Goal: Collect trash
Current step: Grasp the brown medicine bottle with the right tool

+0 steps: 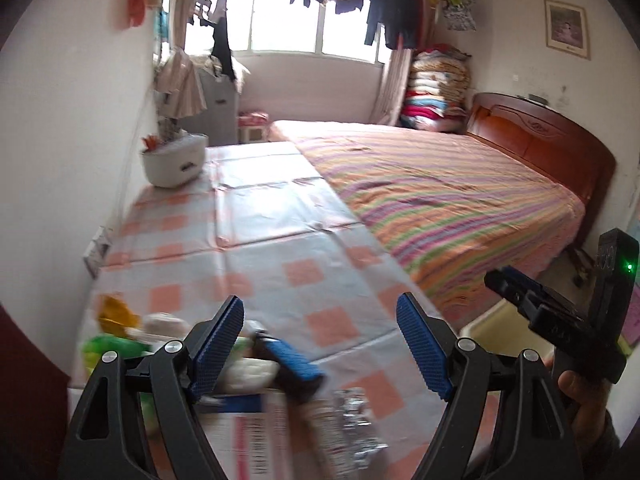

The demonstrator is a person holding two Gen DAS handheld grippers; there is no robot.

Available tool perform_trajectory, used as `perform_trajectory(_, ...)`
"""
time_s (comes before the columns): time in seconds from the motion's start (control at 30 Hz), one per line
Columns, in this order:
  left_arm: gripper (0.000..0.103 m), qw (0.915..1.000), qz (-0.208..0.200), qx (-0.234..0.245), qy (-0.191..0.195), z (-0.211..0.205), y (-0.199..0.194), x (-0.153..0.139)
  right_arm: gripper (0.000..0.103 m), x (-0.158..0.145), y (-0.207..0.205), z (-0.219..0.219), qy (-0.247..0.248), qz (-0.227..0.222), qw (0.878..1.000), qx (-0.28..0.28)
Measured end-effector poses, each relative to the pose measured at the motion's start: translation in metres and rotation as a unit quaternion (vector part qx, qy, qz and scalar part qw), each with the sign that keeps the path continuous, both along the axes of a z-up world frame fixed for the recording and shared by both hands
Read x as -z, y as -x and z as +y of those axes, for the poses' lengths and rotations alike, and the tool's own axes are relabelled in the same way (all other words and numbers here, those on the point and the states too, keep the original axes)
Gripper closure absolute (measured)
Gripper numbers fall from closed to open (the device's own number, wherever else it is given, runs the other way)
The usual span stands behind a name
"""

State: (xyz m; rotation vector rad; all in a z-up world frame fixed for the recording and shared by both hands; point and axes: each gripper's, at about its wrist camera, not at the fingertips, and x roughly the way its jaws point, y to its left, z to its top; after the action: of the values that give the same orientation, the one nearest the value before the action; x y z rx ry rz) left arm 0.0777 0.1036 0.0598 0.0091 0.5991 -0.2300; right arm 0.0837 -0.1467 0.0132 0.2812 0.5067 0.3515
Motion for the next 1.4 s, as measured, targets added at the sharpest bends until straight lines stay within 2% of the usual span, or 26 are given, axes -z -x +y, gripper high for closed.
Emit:
perform_trajectory(0.1, 0.026, 0.9993, -0.015, -0.034, -0.004, 0.035, 0.002, -0.005, 0.038, 0.004, -0.015, 0.037, 0.014, 0.024, 0.998, -0.053)
perform_trajectory(0.3, 0.026, 0.9967, -0.003, -0.080, 0.015, 0.091, -0.003, 0.000, 0.038, 0.017, -0.036, 0.115, 0.076, 0.061, 0.984, -0.149)
perform_trajectory(0.5, 0.026, 0.9946, 0.013, -0.102, 0.015, 0.115, -0.005, 0.012, 0.038, 0.031, -0.054, 0.152, 0.137, 0.096, 0.967, -0.193)
perform_trajectory(0.67, 0.026, 0.9929, 0.015, -0.117, 0.019, 0.127, -0.005, 0.015, 0.038, 0.044, -0.068, 0.173, 0.179, 0.128, 0.951, -0.219)
perform_trajectory(0.8, 0.026, 0.9919, 0.016, -0.124, 0.021, 0.133, -0.005, 0.015, 0.049, 0.054, -0.074, 0.192, 0.219, 0.145, 0.936, -0.233)
perform_trajectory(0.87, 0.026, 0.9911, 0.017, -0.130, 0.023, 0.138, -0.004, 0.016, 0.053, 0.060, -0.079, 0.197, 0.224, 0.156, 0.931, -0.241)
perform_trajectory(1.03, 0.026, 0.9900, 0.021, -0.137, 0.026, 0.146, -0.005, 0.018, 0.053, 0.068, -0.089, 0.206, 0.235, 0.176, 0.922, -0.251)
perform_trajectory(1.23, 0.026, 0.9892, 0.030, -0.141, 0.026, 0.150, -0.007, 0.023, 0.060, 0.080, -0.103, 0.218, 0.249, 0.191, 0.914, -0.258)
perform_trajectory(1.4, 0.026, 0.9885, 0.033, -0.145, 0.027, 0.153, -0.008, 0.026, 0.061, 0.080, -0.109, 0.213, 0.233, 0.187, 0.922, -0.246)
